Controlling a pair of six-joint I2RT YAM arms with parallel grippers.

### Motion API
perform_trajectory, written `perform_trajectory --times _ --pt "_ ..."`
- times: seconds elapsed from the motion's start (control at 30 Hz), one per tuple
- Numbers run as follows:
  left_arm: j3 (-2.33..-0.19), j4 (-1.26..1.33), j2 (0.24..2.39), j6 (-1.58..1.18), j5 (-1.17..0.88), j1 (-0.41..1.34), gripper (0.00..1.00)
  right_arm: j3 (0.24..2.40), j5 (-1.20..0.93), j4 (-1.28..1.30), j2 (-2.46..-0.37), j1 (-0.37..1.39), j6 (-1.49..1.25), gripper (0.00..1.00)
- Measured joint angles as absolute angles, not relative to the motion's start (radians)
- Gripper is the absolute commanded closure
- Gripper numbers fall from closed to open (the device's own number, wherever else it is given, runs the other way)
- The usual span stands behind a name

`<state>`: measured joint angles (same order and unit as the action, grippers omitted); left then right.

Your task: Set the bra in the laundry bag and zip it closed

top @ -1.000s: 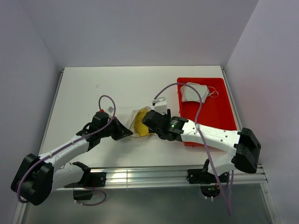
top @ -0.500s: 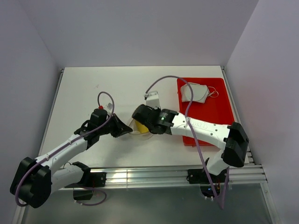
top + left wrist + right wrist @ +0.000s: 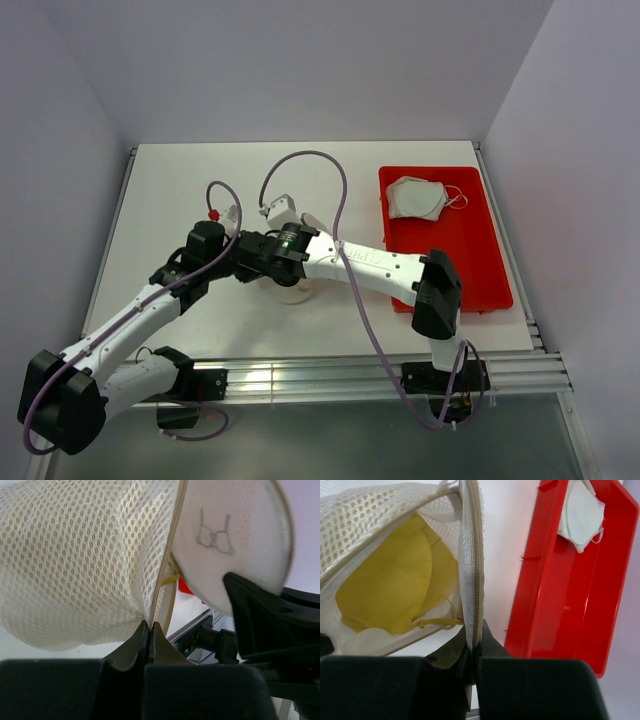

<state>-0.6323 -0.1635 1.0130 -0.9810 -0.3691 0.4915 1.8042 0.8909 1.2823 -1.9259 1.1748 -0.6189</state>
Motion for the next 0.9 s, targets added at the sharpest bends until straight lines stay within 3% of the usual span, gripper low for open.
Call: perform_trajectory --times 0.5,0.77,0.9 --pt "-0.52 -0.041 1.205 -0.979 -0.344 0.502 1.0 1.898 0.884 1.332 -1.83 1.146 -0.619 1.0" --pt "-0.545 0.057 1.318 -0.995 -0.258 0.662 1.0 1.956 0.841 1.356 -1.757 1.172 -0.62 0.99" --pt "-0.545 0.052 1.275 -1.011 -0.229 0.69 1.0 1.859 0.844 1.346 -1.755 1.151 -0.634 1.0"
